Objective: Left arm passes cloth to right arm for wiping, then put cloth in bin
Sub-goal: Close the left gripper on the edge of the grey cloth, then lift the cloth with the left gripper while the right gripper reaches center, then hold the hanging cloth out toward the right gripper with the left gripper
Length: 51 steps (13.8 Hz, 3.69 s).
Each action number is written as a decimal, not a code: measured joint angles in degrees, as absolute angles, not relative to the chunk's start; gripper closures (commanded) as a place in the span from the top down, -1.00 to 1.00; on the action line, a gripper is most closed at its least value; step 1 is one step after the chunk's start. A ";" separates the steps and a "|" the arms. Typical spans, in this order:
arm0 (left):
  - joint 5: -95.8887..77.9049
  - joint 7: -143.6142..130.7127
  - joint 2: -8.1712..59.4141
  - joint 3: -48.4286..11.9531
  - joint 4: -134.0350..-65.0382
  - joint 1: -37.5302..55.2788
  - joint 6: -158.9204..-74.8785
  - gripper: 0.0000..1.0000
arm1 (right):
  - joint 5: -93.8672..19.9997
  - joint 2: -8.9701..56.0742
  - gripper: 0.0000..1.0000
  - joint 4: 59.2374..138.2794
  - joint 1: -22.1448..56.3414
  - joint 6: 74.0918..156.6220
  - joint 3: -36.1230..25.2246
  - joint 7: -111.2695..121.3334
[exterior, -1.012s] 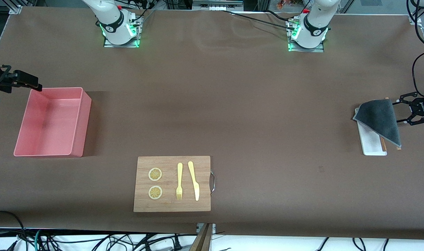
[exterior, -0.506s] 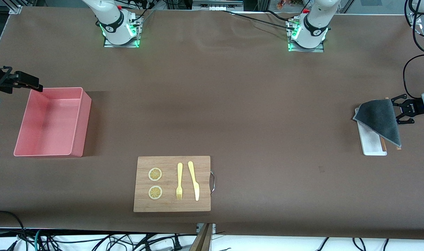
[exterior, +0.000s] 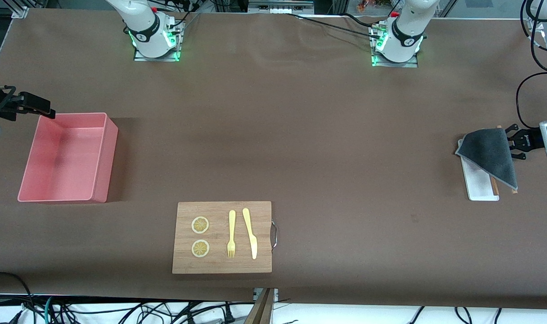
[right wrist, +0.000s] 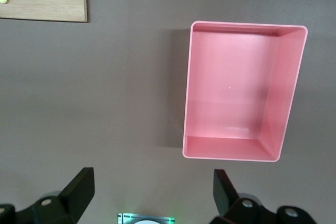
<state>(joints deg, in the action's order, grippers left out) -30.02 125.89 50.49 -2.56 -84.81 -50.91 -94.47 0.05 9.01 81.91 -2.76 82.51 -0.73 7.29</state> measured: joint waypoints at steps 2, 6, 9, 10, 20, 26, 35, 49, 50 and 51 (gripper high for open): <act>-30.02 126.00 50.49 -2.58 -83.88 -50.92 -93.56 -1.00 | 0.05 9.06 0.99 81.91 -2.76 82.51 -0.73 7.29; -30.02 125.69 50.38 -2.49 -79.56 -50.95 -89.93 -1.00 | 0.05 9.08 0.99 81.91 -2.76 82.51 -0.72 7.29; -28.86 121.53 49.01 -2.17 -76.22 -51.21 -86.90 -1.00 | 0.05 9.08 0.99 81.91 -2.75 82.51 -0.72 7.29; -27.59 119.30 47.74 -2.15 -75.45 -51.34 -86.19 -1.00 | 0.05 9.09 0.99 81.91 -2.75 82.50 -0.71 7.29; -13.11 82.51 23.04 -3.72 -73.97 -41.44 -75.49 -1.00 | 0.05 11.08 0.99 82.05 -2.53 81.30 -0.32 7.05; -12.86 56.22 18.36 -4.21 -74.05 -26.96 -72.23 -1.00 | -0.67 13.18 0.99 82.06 1.37 82.50 0.21 -1.33; -27.35 12.29 17.49 -6.15 -74.81 -2.27 -81.52 -1.00 | -9.97 18.40 0.99 82.05 7.75 90.71 0.36 -20.94; -58.57 -4.03 19.88 -6.63 -75.28 16.06 -105.75 -1.00 | -27.76 26.29 0.99 82.04 18.88 108.00 0.50 -51.18; -60.49 -4.01 19.88 -6.73 -75.28 16.64 -105.79 -1.00 | -28.61 26.41 0.99 82.04 19.74 109.33 0.51 -52.74; -62.49 -3.99 19.90 -6.74 -75.28 17.02 -105.82 -1.00 | -29.23 26.46 0.99 82.04 20.66 110.75 0.52 -54.62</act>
